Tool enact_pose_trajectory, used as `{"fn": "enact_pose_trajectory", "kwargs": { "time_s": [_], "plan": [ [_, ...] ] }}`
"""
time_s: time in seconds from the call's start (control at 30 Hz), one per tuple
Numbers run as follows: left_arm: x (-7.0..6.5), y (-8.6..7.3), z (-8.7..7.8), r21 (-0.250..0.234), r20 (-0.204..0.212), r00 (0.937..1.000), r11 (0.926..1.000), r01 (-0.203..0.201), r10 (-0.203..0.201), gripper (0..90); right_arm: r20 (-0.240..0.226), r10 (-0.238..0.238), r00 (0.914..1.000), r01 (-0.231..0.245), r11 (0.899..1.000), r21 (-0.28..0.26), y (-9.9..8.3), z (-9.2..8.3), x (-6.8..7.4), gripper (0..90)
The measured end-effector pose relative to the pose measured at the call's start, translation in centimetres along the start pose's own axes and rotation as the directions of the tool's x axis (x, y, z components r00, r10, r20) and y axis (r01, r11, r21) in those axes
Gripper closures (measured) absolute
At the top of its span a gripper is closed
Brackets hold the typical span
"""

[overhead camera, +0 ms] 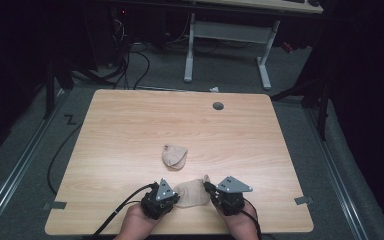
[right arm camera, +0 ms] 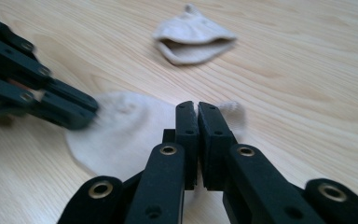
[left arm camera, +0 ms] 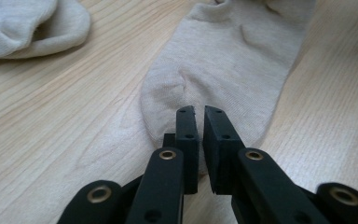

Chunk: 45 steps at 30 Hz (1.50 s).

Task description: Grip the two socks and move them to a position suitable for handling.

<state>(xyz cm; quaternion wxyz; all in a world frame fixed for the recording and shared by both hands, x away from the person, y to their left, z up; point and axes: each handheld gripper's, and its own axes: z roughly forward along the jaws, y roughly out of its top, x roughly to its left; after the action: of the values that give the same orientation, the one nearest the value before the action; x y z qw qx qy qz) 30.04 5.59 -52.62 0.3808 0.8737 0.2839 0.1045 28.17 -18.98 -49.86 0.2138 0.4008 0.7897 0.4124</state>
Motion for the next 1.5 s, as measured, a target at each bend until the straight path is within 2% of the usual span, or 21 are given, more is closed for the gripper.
{"fn": "enact_pose_trajectory", "kwargs": {
  "time_s": [0.07,0.13,0.23,0.27,0.37,0.47,0.57,0.67,0.73,0.77,0.87,0.93,1.07,1.13,1.23,1.33,1.4,1.43,1.5],
  "plan": [
    [0.2,-0.1,-0.1,0.0,-0.003,1.0,1.0,0.003,-0.003,83.6,0.014,0.012,0.9998,-0.013,1.0,0.007,-0.4,-0.4,-0.6,86.1],
    [0.3,-0.1,-0.2,0.004,-0.011,0.9999,1.0,-0.003,0.003,83.2,0.035,0.039,0.9986,-0.04,0.999,0.024,-1.0,-1.0,-1.4,81.5],
    [0.3,-0.2,-0.4,0.011,-0.02,0.9998,0.9999,-0.008,0.008,82.5,0.068,0.069,0.9952,-0.071,0.997,0.022,-1.6,-1.7,-2.4,76.2],
    [0.3,-0.1,-0.4,0.011,-0.029,0.9995,0.9999,-0.01,0.011,81.7,0.083,0.072,0.994,-0.074,0.997,0.018,-1.7,-2.0,-2.7,76.4],
    [0.2,0.2,-0.7,-0.018,-0.039,0.9992,0.9998,-0.013,0.012,79.5,0.079,0.075,0.9941,-0.077,0.997,0.017,-1.6,-1.9,-3.0,81.4],
    [-0.4,1.0,-0.7,-0.065,-0.034,0.999,0.9974,-0.032,0.03,76.3,0.061,0.054,0.9966,-0.058,0.996,0.065,-1.8,-0.8,-2.9,85.3],
    [-1.3,1.4,0.1,-0.075,-0.023,0.9972,0.9945,-0.073,0.072,72.7,0.051,0.044,0.9977,-0.049,0.993,0.106,-1.9,0.3,-2.9,86.5],
    [-1.0,1.5,1.0,-0.059,-0.014,0.9985,0.9968,-0.054,0.053,71.4,0.037,0.037,0.9986,-0.042,0.989,0.141,-2.2,1.1,-2.8,86.5],
    [-0.8,1.4,1.6,-0.024,-0.016,0.9988,0.9986,-0.048,0.047,72.0,0.025,0.032,0.9992,-0.036,0.986,0.16,-2.3,1.4,-2.6,86.5],
    [-0.7,1.2,1.6,-0.024,-0.009,0.9992,0.999,-0.038,0.038,72.9,0.027,0.033,0.9991,-0.037,0.986,0.161,-2.4,1.4,-2.4,86.5],
    [-0.6,0.7,0.9,-0.008,0.011,0.9999,1.0,-0.002,0.003,74.1,0.008,0.031,0.9995,-0.032,0.986,0.162,-2.6,1.2,-1.9,86.3],
    [-0.7,0.2,0.2,0.002,0.019,0.9998,1.0,0.002,-0.002,74.1,-0.019,0.028,0.9994,-0.024,0.986,0.166,-2.7,0.9,-1.3,86.3],
    [-0.7,-0.2,-0.6,0.023,0.03,0.9995,0.9997,0.01,-0.01,73.8,-0.043,-0.004,0.9991,0.011,0.984,0.177,-2.6,0.7,-0.1,85.2],
    [-0.5,-0.1,-1.3,0.004,0.024,0.9996,0.9998,0.018,-0.018,72.6,-0.052,-0.008,0.9986,0.015,0.989,0.146,-2.3,0.6,0.1,84.6],
    [1.0,0.5,-3.4,-0.067,0.012,0.9984,0.9962,0.056,-0.056,70.3,-0.048,0.009,0.9988,-0.004,0.996,0.094,-1.6,0.2,0.0,84.0],
    [3.3,0.4,-5.3,-0.117,-0.028,0.9945,0.9884,0.097,-0.101,68.1,-0.037,0.009,0.9993,-0.007,0.998,0.058,-0.6,0.2,-0.3,84.4],
    [4.7,-0.1,-5.9,-0.134,-0.054,0.9905,0.9838,0.118,-0.127,67.2,-0.026,0.003,0.9997,-0.002,0.999,0.041,0.4,0.5,-0.5,86.6],
    [5.5,-0.6,-6.1,-0.142,-0.083,0.988,0.9828,0.118,-0.13,67.3,-0.028,0.004,0.9996,-0.003,0.999,0.037,0.8,0.7,-0.6,87.6],
    [6.5,-1.4,-6.0,-0.128,-0.134,0.9825,0.9854,0.112,-0.129,67.4,-0.022,-0.018,0.9996,0.019,0.999,0.03,2.3,1.9,-0.7,89.1]
  ]
}}
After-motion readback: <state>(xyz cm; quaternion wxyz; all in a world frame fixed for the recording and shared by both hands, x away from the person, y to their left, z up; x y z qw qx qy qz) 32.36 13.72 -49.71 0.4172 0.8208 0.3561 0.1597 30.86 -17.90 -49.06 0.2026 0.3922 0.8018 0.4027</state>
